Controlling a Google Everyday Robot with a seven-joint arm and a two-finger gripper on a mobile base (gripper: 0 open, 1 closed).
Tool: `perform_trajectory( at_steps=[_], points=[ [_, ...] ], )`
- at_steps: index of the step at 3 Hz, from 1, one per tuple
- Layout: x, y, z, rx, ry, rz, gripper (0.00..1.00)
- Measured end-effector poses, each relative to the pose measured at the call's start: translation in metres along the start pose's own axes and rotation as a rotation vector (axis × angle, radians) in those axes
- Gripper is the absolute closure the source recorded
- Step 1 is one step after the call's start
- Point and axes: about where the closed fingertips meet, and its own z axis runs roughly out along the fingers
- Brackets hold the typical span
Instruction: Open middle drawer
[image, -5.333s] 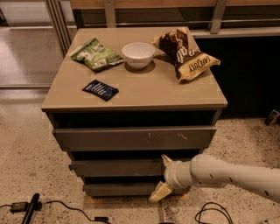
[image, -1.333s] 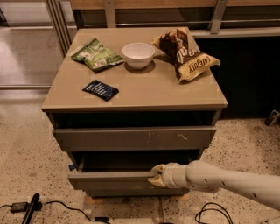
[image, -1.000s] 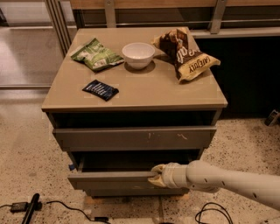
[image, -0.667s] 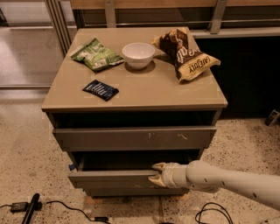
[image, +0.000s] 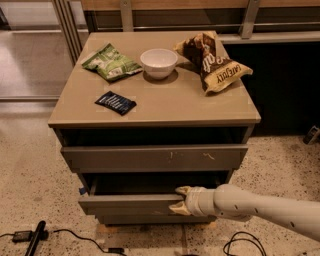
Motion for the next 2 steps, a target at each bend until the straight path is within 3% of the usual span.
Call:
perform_trajectory(
  at_steps=[1,2],
  points=[
    [0.004,0.003,-0.004,-0.004,0.001,0.005,0.73],
    [0.010,0.019,-0.028,0.001,-0.013,-0.001,1.00]
  ],
)
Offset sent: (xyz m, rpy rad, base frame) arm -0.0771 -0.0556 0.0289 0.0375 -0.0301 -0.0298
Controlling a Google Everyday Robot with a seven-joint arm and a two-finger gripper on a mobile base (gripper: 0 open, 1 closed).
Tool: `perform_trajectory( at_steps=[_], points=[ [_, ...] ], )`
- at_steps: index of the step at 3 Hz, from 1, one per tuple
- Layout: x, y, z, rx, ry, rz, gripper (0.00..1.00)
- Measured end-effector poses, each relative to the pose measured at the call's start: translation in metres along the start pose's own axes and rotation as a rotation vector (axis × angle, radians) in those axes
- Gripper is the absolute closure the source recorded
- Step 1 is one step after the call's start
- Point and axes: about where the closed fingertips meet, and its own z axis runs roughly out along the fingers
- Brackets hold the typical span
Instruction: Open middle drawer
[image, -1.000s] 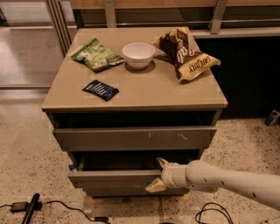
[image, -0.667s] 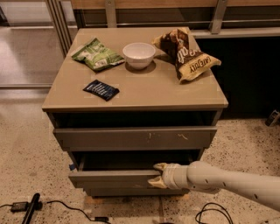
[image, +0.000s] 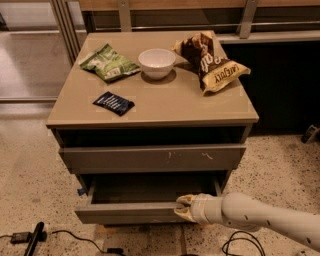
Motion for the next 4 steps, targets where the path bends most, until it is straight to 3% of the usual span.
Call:
perform_trajectory(
  at_steps=[1,2,4],
  points=[
    [-0.003,0.023,-0.009,-0.031,-0.016,-0.026,1.00],
    [0.005,0.035,-0.018,-0.033,-0.019,-0.010,1.00],
    [0.005,0.035,-0.018,-0.033,-0.020,-0.010,0.59]
  ],
)
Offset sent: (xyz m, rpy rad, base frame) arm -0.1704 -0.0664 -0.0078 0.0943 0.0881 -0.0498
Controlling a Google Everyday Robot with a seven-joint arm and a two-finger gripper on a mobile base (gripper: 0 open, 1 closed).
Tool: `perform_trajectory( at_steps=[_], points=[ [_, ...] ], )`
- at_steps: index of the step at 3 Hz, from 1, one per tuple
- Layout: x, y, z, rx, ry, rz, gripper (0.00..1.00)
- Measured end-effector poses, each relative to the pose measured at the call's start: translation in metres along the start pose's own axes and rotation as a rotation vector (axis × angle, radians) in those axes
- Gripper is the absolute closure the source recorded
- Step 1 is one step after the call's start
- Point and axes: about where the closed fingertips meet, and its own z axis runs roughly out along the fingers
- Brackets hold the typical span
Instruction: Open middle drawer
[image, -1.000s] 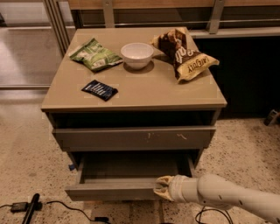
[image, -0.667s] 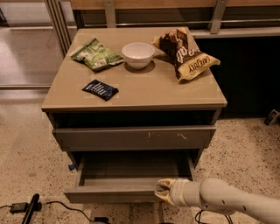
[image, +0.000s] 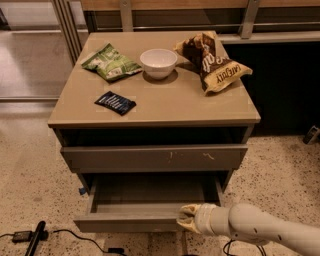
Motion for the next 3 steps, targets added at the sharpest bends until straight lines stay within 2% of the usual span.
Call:
perform_trajectory(
  at_steps=[2,3],
  points=[
    [0.001,0.001,0.004,-0.002,0.004,0.001,0.12],
    [0.013,0.004,0.016,-0.011,0.019,0.023,0.00]
  ],
)
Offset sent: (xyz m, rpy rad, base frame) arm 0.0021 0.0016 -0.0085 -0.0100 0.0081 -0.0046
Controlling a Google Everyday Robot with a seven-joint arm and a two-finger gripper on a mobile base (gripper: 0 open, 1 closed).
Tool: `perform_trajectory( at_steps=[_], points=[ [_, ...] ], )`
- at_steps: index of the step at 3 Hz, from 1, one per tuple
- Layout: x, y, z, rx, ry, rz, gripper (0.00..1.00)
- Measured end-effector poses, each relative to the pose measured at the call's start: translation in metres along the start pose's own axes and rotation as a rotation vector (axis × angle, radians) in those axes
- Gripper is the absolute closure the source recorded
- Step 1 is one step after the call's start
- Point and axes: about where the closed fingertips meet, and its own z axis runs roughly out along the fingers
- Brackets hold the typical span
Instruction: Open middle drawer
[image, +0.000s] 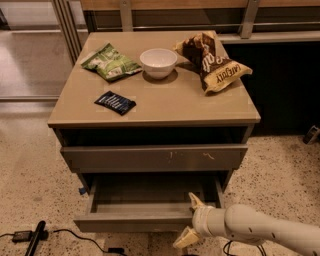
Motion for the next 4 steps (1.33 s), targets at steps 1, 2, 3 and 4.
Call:
perform_trajectory(
  at_steps=[1,2,3,4],
  points=[
    [0.0000,0.0000,0.0000,0.000,0.000,0.000,0.00],
    [0.0000,0.0000,0.0000,0.000,0.000,0.000,0.19],
    [0.0000,0.0000,0.0000,0.000,0.000,0.000,0.42],
    [0.0043,0.0062,-0.0080,0.002,-0.004,0.005,0.65]
  ],
)
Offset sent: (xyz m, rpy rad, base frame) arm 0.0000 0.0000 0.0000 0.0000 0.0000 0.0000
